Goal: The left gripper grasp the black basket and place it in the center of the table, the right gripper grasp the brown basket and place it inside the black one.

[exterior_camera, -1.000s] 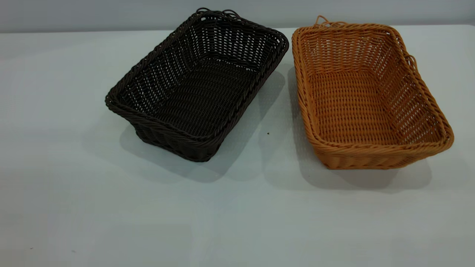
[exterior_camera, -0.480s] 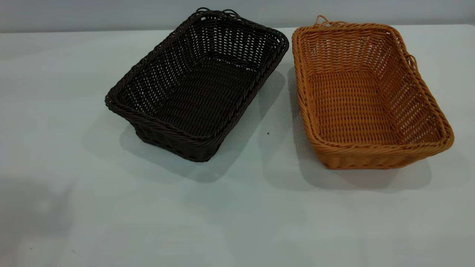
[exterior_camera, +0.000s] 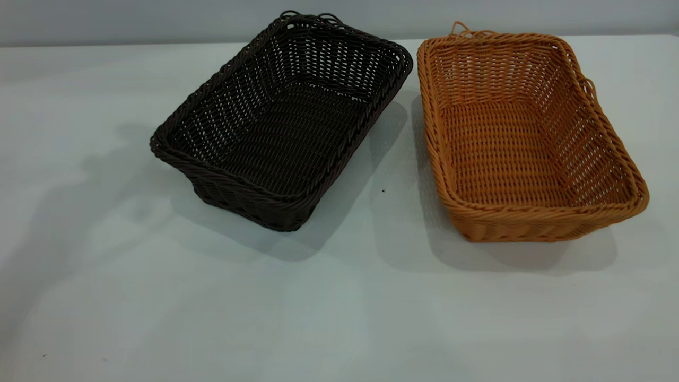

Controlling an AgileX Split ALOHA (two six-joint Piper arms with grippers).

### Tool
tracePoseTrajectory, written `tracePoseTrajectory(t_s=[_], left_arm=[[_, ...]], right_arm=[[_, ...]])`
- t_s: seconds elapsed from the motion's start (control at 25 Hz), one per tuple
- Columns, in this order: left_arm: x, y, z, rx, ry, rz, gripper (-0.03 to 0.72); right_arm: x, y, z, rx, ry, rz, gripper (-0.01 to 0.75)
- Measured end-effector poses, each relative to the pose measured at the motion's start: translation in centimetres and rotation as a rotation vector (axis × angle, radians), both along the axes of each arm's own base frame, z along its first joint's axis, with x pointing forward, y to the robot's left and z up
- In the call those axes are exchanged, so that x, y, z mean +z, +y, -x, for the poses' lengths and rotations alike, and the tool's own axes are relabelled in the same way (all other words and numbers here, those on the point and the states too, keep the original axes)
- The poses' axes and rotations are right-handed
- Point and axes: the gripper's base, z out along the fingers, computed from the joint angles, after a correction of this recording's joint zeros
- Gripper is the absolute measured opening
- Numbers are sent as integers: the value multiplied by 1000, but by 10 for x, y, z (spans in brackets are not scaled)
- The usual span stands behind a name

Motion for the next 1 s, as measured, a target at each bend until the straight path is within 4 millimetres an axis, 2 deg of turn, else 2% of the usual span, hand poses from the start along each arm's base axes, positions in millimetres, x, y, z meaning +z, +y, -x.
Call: tracePoseTrajectory(t_s=[0.2,0.4,0.56,0.84,0.92,1.0], left_arm=[[-61,-22,-45,-63,71,-45,563],[-106,-50,-66,-146,125,-91,563],[-125,-65,-69,-182,140,-102,563],[-141,-64,-73,-195,115,-141,556],[-148,-64,-74,-191,109,-140,522],[-157,-64,-75,-188,105,-142,448]], right_arm=[[0,0,0,-34,5,-38,565],[-1,0,-3,-49,20,-54,565],[-5,0,-16,-51,96,-52,565],[-22,2,-64,-54,277,-72,565],[-31,4,-81,-42,334,-95,565],[-40,8,-97,-19,381,-124,565]])
